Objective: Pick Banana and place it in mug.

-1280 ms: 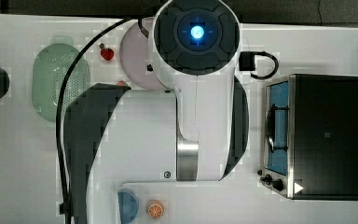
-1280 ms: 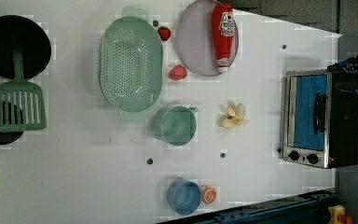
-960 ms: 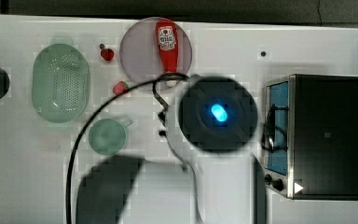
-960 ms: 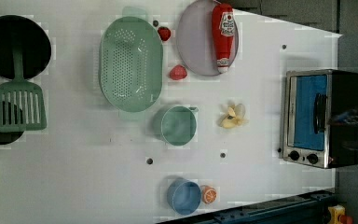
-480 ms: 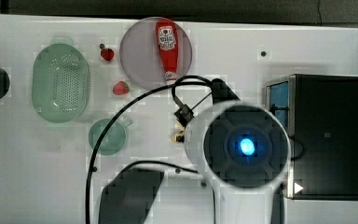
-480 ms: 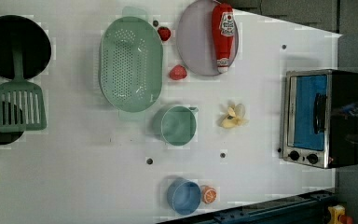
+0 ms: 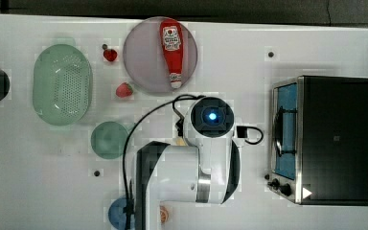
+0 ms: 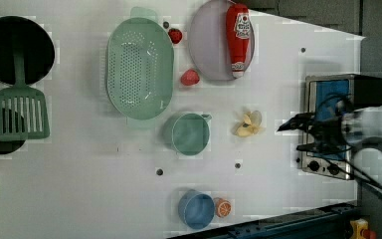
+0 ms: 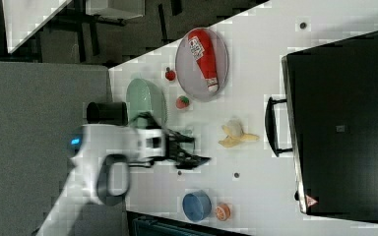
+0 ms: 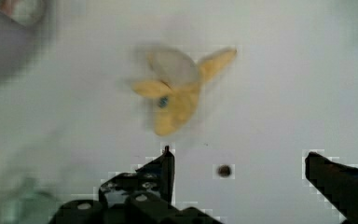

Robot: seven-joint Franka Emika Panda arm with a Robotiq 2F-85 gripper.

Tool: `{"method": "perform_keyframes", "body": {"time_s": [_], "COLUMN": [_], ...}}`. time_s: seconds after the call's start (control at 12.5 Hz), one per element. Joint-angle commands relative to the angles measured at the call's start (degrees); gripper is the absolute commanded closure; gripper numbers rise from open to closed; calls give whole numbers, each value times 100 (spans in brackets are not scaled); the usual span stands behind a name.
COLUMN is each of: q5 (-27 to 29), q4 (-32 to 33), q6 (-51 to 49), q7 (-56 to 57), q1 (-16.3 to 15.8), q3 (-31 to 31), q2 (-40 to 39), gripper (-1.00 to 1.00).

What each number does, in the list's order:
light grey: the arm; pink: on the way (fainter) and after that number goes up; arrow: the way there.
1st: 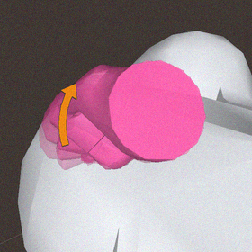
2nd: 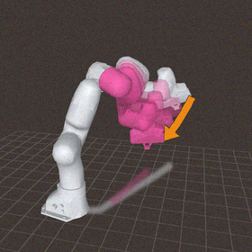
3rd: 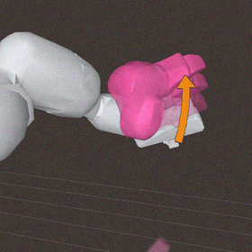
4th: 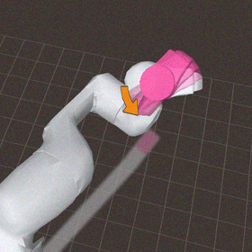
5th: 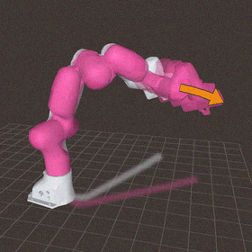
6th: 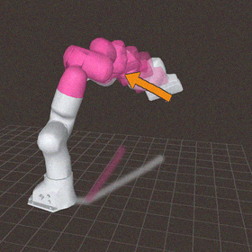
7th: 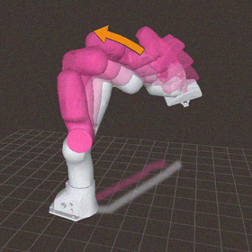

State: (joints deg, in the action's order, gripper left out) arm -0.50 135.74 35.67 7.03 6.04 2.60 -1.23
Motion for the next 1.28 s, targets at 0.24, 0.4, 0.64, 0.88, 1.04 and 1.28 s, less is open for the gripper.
{"method": "perform_keyframes", "body": {"time_s": [0.24,0.4,0.64,0.88,1.04,1.28], "q5": [130,130,130,130,130,131], "q4": [317,405,434,426,441,469], "q6": [1553,2145,2748,3026,3304,3307], "q7": [1612,1769,1767,1754,1754,1754], "q1": [52,52,51,51,52,53], "q3": [64,66,64,66,57,61], "q2": [-626,-1039,-1574,-1888,-1958,-1952], "gripper": [-100,-100,-100,-99,-54,19]}}
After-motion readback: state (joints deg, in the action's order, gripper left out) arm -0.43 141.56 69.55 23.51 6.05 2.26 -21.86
